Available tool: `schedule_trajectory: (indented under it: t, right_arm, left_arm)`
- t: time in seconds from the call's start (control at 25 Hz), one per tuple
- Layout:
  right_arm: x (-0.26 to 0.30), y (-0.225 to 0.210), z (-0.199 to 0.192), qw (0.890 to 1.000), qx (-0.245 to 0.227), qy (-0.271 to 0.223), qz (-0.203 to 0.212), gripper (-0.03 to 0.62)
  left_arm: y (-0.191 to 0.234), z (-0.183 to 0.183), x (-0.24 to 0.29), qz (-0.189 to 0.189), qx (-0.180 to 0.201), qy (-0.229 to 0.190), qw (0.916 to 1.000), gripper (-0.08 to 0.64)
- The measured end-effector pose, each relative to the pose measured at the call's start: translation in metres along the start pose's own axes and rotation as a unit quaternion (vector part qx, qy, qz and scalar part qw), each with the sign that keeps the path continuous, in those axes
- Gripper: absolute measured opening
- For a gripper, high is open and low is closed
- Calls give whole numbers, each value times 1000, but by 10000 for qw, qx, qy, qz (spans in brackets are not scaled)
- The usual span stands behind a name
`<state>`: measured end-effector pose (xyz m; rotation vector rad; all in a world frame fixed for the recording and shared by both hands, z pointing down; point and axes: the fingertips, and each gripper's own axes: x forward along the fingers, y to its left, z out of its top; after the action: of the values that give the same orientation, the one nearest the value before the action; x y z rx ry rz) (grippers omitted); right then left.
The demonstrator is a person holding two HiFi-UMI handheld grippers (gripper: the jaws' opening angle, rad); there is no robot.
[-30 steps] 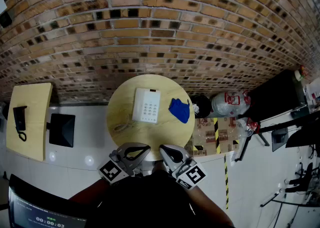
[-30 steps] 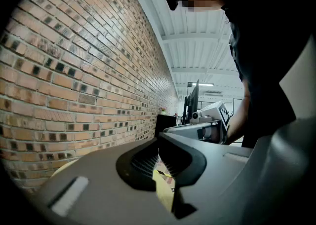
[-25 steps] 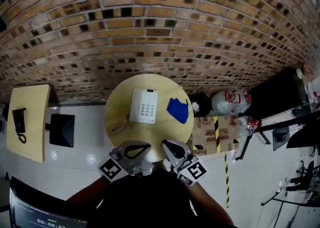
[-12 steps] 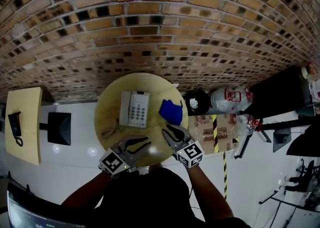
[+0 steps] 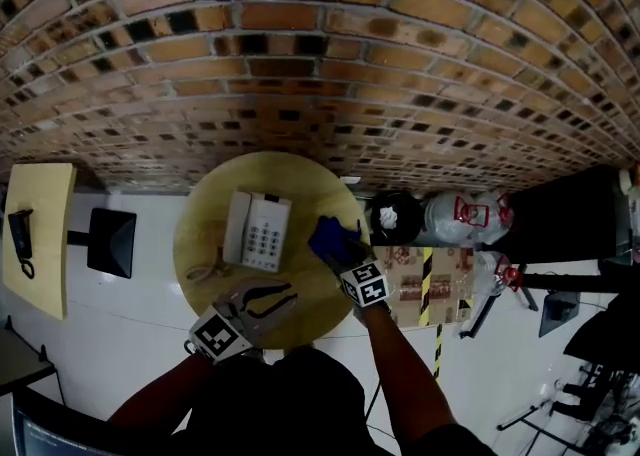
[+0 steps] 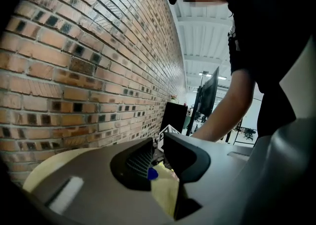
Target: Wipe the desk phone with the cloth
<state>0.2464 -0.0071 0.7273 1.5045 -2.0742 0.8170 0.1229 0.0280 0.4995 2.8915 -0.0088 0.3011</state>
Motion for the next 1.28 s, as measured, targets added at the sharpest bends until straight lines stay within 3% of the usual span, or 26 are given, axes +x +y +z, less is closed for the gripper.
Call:
schedule_trajectory:
  t: [0.36,0.52,0.8,1.04,1.28]
  right_arm:
    - [49,-32,-29,9967,-156,765,217,219]
    - [56,-36,-35,9953,-361,902,34,211]
    - [54,-35,-32,9931,-396,1103,-32,72]
    - [52,-26,-25,9963,-293,810,-8,51]
    - [37,8,31,9994,-286,128,165,51]
  left_arm:
    - [14,-8,6,336,-150,105,9993,71]
    - [17,-9,1,461,-198,80,9987,71]
    - [17,-10,-4,549,-267,97,9981,71]
    - [15,-12,-18,582,-252,74,9980,71]
    - [15,-10,-33,633,-213,-15,9978,71]
